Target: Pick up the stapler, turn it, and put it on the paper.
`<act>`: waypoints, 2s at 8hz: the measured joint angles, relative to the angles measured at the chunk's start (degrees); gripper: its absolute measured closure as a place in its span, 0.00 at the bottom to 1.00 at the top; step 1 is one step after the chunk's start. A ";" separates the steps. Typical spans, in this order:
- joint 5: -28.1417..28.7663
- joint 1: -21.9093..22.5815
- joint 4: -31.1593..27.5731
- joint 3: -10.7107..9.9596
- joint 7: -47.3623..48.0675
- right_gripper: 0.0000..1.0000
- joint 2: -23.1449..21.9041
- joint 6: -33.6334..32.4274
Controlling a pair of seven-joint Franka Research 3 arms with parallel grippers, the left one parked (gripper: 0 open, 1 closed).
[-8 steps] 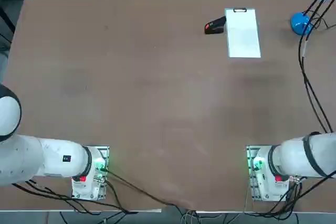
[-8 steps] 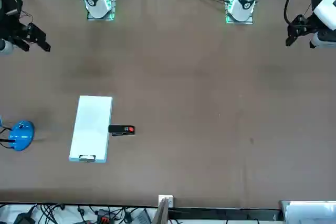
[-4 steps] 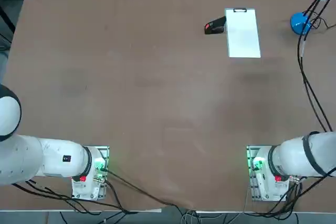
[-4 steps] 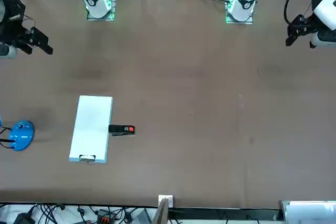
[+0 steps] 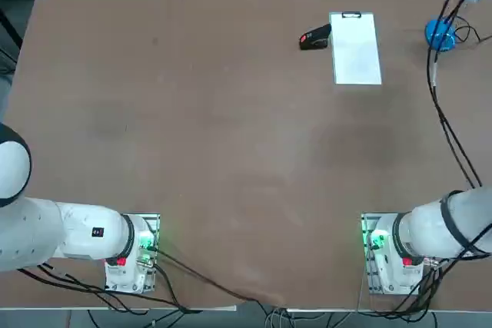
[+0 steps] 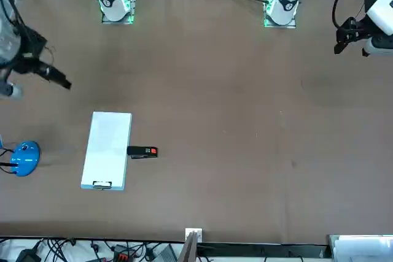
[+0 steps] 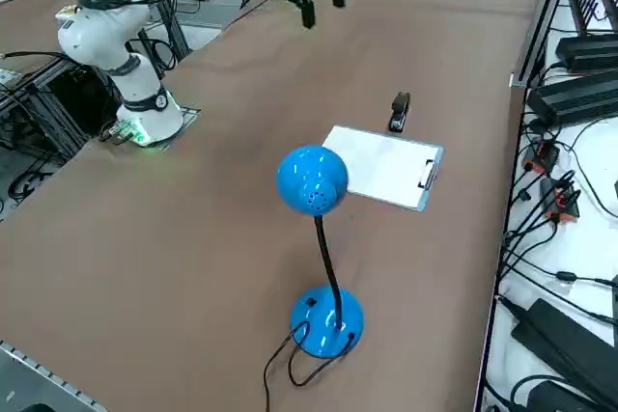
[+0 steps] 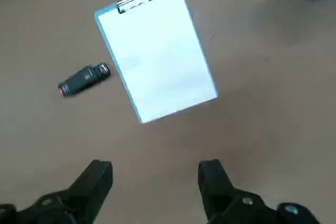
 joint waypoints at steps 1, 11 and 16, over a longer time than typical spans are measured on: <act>0.09 0.83 0.25 0.03 6.47 0.00 2.17 2.54; -2.14 13.14 21.40 -0.09 73.49 0.01 33.32 11.76; -2.50 15.26 24.71 -0.27 76.74 0.00 40.28 17.07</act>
